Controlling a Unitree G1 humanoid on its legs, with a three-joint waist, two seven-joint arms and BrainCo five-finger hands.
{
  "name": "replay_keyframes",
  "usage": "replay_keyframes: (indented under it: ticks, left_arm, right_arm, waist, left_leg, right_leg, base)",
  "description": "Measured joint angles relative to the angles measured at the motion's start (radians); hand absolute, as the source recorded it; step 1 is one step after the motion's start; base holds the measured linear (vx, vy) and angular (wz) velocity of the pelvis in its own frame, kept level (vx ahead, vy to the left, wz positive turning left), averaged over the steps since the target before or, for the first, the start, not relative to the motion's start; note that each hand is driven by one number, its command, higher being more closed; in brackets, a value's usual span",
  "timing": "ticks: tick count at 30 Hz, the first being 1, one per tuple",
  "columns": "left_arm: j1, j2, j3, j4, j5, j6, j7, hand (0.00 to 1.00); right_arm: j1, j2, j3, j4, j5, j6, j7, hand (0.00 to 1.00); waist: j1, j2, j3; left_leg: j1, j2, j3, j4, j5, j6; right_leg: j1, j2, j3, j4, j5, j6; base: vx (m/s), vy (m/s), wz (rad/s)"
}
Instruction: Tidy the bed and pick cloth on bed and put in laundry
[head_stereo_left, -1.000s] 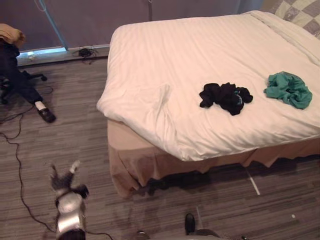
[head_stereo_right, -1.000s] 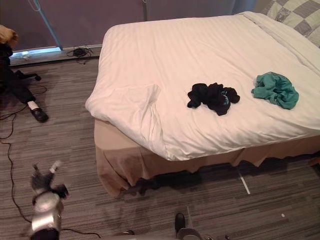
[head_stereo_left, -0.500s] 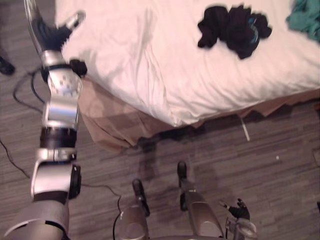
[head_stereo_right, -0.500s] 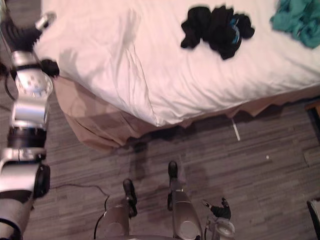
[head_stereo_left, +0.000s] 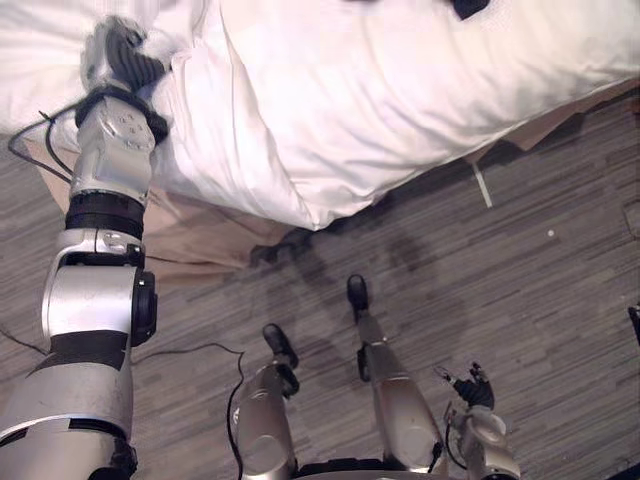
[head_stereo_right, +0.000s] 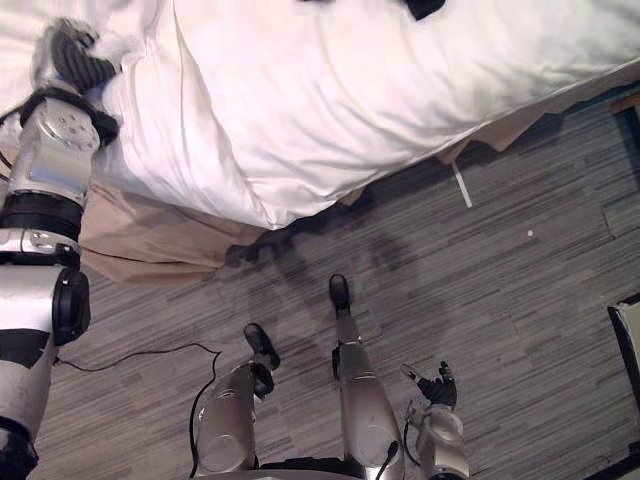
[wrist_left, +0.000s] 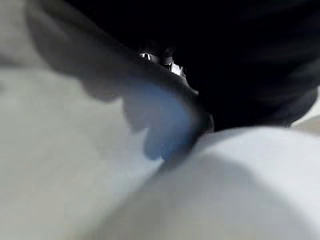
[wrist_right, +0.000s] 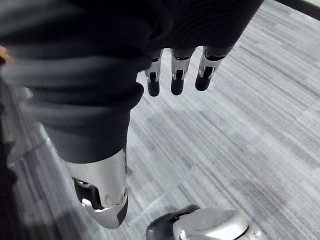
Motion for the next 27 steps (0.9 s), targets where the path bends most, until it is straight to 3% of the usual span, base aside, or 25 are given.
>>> replay_keyframes:
  ticks: [5,6,7,11,15,16,20,21,23,27]
  left_arm:
    - [0.234,-0.013,0.017,-0.056,0.0,-0.037,-0.026,1.0]
    - [0.323,-0.013,0.031,-0.073,0.0,-0.045,-0.027,1.0]
    - [0.4,-0.013,0.052,-0.093,0.0,-0.049,-0.037,0.0]
    - [0.687,-0.034,0.198,-0.126,-0.002,-0.045,-0.055,0.0]
    - [0.958,-0.104,0.365,-0.122,-0.031,0.003,0.002,0.0]
    - [1.011,-0.125,0.402,-0.117,-0.049,0.014,0.015,0.0]
    - [1.191,-0.222,0.544,-0.115,-0.144,0.03,0.08,0.0]
    - [1.229,-0.264,0.566,-0.115,-0.224,0.027,0.109,0.0]
    - [1.271,-0.325,0.587,-0.115,-0.332,0.015,0.135,0.0]
    - [1.325,-0.448,0.587,-0.11,-0.431,0.001,0.159,0.0]
  right_arm:
    - [0.0,-0.065,-0.011,-0.032,0.0,0.01,0.02,0.0]
    - [0.004,-0.073,-0.029,-0.033,0.0,0.019,0.021,0.0]
    - [0.011,-0.078,-0.044,-0.046,0.0,0.027,0.021,0.0]
    - [0.04,-0.1,-0.08,-0.111,-0.017,0.029,0.021,0.0]
    - [0.046,-0.138,-0.088,-0.151,-0.068,0.028,0.018,0.0]
    - [0.047,-0.145,-0.09,-0.172,-0.084,0.028,0.018,1.0]
    - [0.026,-0.203,-0.086,-0.258,-0.139,0.024,0.021,1.0]
    - [0.0,-0.224,-0.085,-0.281,-0.15,0.024,0.021,1.0]
    - [-0.045,-0.256,-0.072,-0.303,-0.164,0.022,0.021,1.0]
    - [-0.166,-0.309,-0.03,-0.329,-0.169,0.019,0.018,1.0]
  waist:
    - [0.005,0.005,-0.017]
    - [0.008,0.008,-0.058]
    - [0.011,0.013,-0.086]
    - [0.016,0.045,-0.164]
    - [0.04,0.058,-0.236]
    - [0.053,0.057,-0.246]
    - [0.077,0.055,-0.289]
    - [0.079,0.056,-0.293]
    - [0.084,0.055,-0.298]
    - [0.1,0.051,-0.296]
  left_leg:
    - [0.08,-0.005,-0.004,-0.013,-0.021,0.013]
    - [0.083,-0.005,-0.005,-0.017,-0.018,0.008]
    - [0.102,-0.005,-0.006,-0.023,-0.015,0.002]
    - [0.194,-0.01,-0.005,-0.078,-0.003,-0.016]
    - [0.245,-0.031,-0.03,-0.107,0.002,-0.02]
    - [0.256,-0.036,-0.034,-0.108,0.003,-0.02]
    - [0.264,-0.057,-0.095,-0.123,0.007,-0.015]
    - [0.26,-0.066,-0.117,-0.122,0.009,-0.011]
    - [0.25,-0.081,-0.145,-0.124,0.009,-0.01]
    - [0.213,-0.112,-0.224,-0.123,0.015,0.003]
  right_leg:
    - [0.104,-0.011,-0.022,-0.026,-0.011,0.013]
    - [0.11,-0.012,-0.026,-0.036,-0.011,0.012]
    - [0.129,-0.011,-0.029,-0.044,-0.011,0.012]
    - [0.202,-0.003,-0.049,-0.054,-0.016,0.01]
    - [0.249,-0.008,-0.058,-0.074,-0.022,0.007]
    - [0.264,-0.011,-0.062,-0.082,-0.022,0.006]
    - [0.303,-0.035,-0.109,-0.093,-0.023,0.008]
    - [0.31,-0.04,-0.119,-0.094,-0.027,0.013]
    - [0.31,-0.058,-0.14,-0.095,-0.032,0.02]
    - [0.304,-0.092,-0.188,-0.097,-0.033,0.02]
  base:
    - [-0.03,0.01,0.06]
    - [0.0,-0.021,0.08]
    - [0.03,-0.021,0.06]
    - [0.03,-0.004,-0.03]
    - [0.0,-0.001,0.08]
    - [-0.02,0.01,0.18]
    - [-0.05,0.031,0.37]
    - [-0.09,0.047,0.46]
    - [-0.09,0.046,0.32]
    - [-0.1,0.055,0.41]
